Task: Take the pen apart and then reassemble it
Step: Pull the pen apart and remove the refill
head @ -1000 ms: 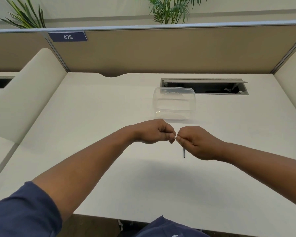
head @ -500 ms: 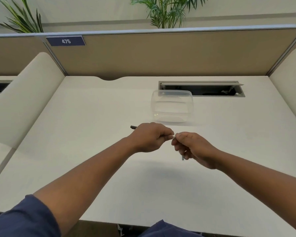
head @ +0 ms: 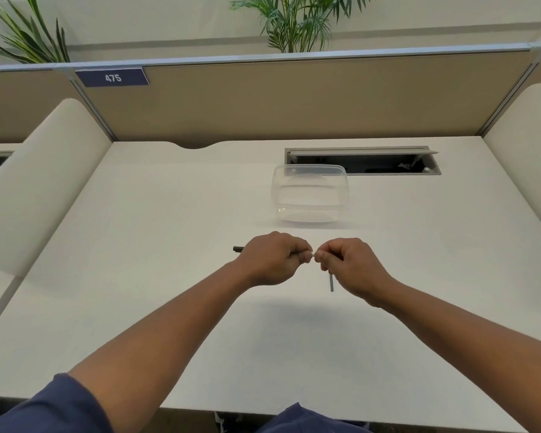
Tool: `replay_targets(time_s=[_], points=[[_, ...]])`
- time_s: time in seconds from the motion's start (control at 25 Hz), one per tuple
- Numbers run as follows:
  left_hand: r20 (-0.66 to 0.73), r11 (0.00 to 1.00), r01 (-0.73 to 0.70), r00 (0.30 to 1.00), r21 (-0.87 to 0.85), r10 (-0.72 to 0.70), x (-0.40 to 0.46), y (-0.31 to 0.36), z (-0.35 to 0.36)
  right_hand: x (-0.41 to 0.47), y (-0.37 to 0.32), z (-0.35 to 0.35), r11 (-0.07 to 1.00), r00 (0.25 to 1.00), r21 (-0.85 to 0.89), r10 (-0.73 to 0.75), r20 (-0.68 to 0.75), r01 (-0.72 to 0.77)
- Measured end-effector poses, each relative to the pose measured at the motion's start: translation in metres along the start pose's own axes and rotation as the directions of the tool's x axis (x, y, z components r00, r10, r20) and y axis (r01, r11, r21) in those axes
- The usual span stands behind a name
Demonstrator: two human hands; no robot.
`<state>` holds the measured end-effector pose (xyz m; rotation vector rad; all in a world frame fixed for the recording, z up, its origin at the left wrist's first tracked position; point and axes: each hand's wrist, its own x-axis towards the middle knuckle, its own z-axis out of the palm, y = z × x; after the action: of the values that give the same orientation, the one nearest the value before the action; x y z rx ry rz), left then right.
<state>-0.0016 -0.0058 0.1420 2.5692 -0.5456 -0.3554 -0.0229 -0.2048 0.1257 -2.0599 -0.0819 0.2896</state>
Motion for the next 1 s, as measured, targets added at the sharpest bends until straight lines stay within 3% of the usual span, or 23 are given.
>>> replay_targets(time_s=[0.08, 0.16, 0.2, 0.24, 0.28, 0.32, 0.36, 0.44, 0.52, 0.6, 0.72, 1.0], points=[[0.117, 0.984, 0.077, 0.991, -0.16, -0.058, 0.001, 0.002, -0.007, -0.002, 0.005, 0.0, 0.957, 0.97, -0.177, -0.239, -0.043, 0.228], [0.192, 0.947, 0.111, 0.98, -0.302, -0.053, 0.001, 0.001, -0.012, -0.002, 0.01, -0.004, 0.764, 0.833, -0.406, -0.553, -0.01, 0.502], [0.19, 0.947, 0.102, 0.981, -0.304, -0.044, 0.001, 0.003, -0.013, -0.001, 0.014, -0.006, 0.674, 0.768, -0.472, -0.64, 0.013, 0.569], [0.153, 0.964, 0.08, 0.987, -0.255, -0.041, 0.001, 0.006, -0.013, 0.0, 0.017, -0.007, 0.669, 0.76, -0.476, -0.65, -0.003, 0.571], [0.088, 0.984, 0.046, 0.996, -0.171, -0.031, 0.0, 0.008, -0.012, 0.0, 0.015, -0.007, 0.773, 0.822, -0.389, -0.565, -0.063, 0.502], [0.008, 0.997, 0.0, 1.0, -0.077, 0.0, -0.001, 0.009, -0.009, 0.0, 0.011, -0.007, 0.918, 0.92, -0.185, -0.374, -0.115, 0.35], [-0.068, 0.999, -0.052, 0.996, 0.009, 0.052, -0.001, 0.009, -0.006, 0.0, 0.007, -0.006, 0.986, 0.986, 0.072, -0.145, -0.087, 0.151], [-0.171, 0.982, -0.141, 0.972, 0.129, 0.162, -0.002, 0.005, 0.002, 0.0, -0.002, -0.004, 0.87, 0.982, 0.455, 0.17, 0.082, -0.189], [-0.224, 0.967, -0.179, 0.95, 0.184, 0.219, -0.002, 0.002, 0.006, 0.0, -0.006, -0.006, 0.686, 0.929, 0.627, 0.298, 0.221, -0.369], [-0.278, 0.952, -0.216, 0.921, 0.218, 0.273, -0.003, -0.002, 0.008, 0.001, -0.01, -0.01, 0.599, 0.875, 0.64, 0.359, 0.324, -0.482], [-0.321, 0.923, -0.251, 0.883, 0.29, 0.341, -0.003, -0.004, 0.011, 0.003, -0.01, -0.013, 0.602, 0.798, 0.527, 0.4, 0.451, -0.6], [-0.33, 0.876, -0.307, 0.838, 0.372, 0.434, -0.004, -0.007, 0.014, 0.008, -0.005, -0.019, 0.686, 0.823, 0.47, 0.375, 0.426, -0.556]])
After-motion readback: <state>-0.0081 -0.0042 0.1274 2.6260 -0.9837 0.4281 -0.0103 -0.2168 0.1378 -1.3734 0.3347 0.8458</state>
